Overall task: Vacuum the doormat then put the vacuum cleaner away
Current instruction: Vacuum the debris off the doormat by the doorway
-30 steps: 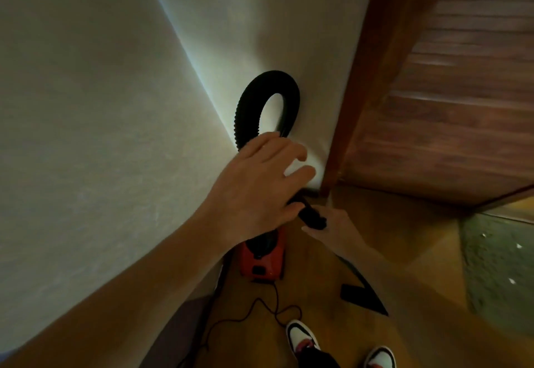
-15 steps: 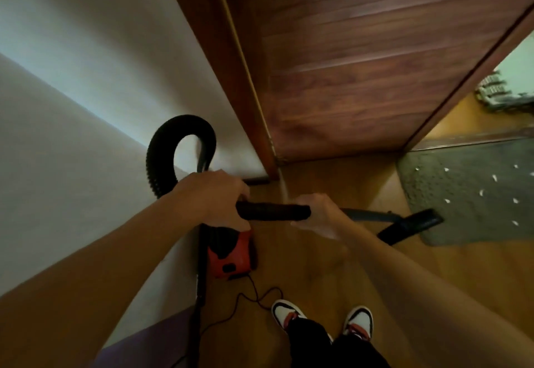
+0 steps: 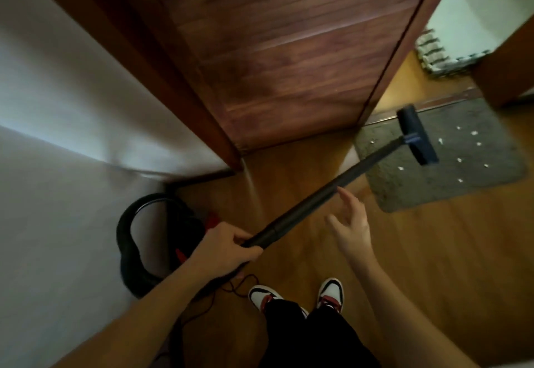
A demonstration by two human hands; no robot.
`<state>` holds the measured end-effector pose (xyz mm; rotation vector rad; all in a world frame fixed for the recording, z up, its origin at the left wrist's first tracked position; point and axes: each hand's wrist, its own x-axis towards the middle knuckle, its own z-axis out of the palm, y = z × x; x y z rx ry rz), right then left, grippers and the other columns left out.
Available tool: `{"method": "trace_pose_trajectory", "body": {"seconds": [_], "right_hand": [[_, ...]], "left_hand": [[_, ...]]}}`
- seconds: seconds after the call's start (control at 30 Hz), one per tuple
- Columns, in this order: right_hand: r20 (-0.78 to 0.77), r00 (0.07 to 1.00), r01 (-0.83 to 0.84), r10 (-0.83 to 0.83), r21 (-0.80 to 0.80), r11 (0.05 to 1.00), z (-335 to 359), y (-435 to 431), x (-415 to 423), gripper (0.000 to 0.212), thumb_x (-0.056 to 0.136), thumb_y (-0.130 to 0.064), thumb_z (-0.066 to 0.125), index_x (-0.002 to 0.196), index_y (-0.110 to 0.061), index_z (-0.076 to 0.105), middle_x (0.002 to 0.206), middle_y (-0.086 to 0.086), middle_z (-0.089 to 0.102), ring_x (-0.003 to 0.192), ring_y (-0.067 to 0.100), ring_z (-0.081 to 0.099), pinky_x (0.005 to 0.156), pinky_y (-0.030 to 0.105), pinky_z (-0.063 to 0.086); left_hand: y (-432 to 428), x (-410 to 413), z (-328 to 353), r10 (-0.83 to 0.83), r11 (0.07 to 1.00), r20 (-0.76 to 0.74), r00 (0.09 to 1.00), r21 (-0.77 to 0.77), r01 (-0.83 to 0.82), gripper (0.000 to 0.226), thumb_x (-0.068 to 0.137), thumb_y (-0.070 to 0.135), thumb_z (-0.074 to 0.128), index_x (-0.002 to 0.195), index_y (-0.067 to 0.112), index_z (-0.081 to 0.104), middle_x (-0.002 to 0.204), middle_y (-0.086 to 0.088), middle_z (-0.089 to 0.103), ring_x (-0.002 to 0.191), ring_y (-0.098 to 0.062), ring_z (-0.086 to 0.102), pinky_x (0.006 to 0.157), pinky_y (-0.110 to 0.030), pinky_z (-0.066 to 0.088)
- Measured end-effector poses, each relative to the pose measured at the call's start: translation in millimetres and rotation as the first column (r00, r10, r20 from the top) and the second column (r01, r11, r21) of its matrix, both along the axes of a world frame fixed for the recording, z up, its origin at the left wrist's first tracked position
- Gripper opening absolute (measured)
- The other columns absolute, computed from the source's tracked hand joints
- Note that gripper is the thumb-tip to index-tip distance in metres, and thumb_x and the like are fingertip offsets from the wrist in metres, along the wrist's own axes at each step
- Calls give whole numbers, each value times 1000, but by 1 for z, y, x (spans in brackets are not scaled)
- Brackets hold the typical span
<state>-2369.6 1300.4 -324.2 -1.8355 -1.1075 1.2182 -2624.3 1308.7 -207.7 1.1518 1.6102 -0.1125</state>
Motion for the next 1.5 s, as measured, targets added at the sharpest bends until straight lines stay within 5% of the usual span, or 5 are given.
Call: {"method": "trace_pose_trajectory", "body": {"seconds": [0.17, 0.43, 0.6, 1.3, 1.5], "right_hand": [[-343, 757, 319, -556, -549, 772, 3, -15, -3, 80, 89, -43, 74, 154, -35, 29, 133, -2, 54, 123, 26, 58, 100, 50, 53], [-436, 295, 553, -850, -648, 524, -20, -19, -1, 88, 89, -8, 76, 152, -43, 26, 116, 15, 68, 80, 28, 77, 68, 43, 63], [-294, 418, 598, -860, -623, 504, -54, -37, 4, 80, 94, -6, 66, 154, -40, 26, 99, 15, 67, 57, 18, 62, 54, 33, 55], [-216, 504, 524, -836, -693, 495, -184, -81, -63, 75, 94, -1, 62, 153, -36, 30, 95, 17, 60, 52, 14, 56, 46, 28, 50], [-207, 545, 517, -813, -681, 520, -195, -98, -69, 70, 94, -4, 63, 150, -35, 33, 90, 15, 57, 52, 14, 57, 47, 28, 51]], "left_hand": [[-45, 59, -29, 220, 975, 124, 968, -61, -213, 15, 87, 24, 77, 99, 16, 78, 63, -10, 70, 49, -18, 63, 51, -29, 51], [-65, 110, -67, 270, 943, 128, 954, -236, -236, 7, 85, 30, 76, 91, 29, 80, 66, -16, 72, 57, -26, 66, 61, -35, 53], [-75, 120, -101, 220, 944, 149, 964, -280, -173, 7, 87, 25, 75, 92, 23, 80, 75, -20, 74, 61, -32, 66, 63, -41, 58], [-110, 57, -222, 240, 895, 155, 958, -419, -156, 8, 88, 21, 74, 86, 16, 79, 82, -13, 76, 60, -30, 69, 66, -39, 61], [-126, 54, -237, 91, 948, 183, 979, -316, -29, 18, 90, 23, 71, 81, 7, 71, 60, -4, 64, 55, -23, 68, 56, -29, 55]]}}
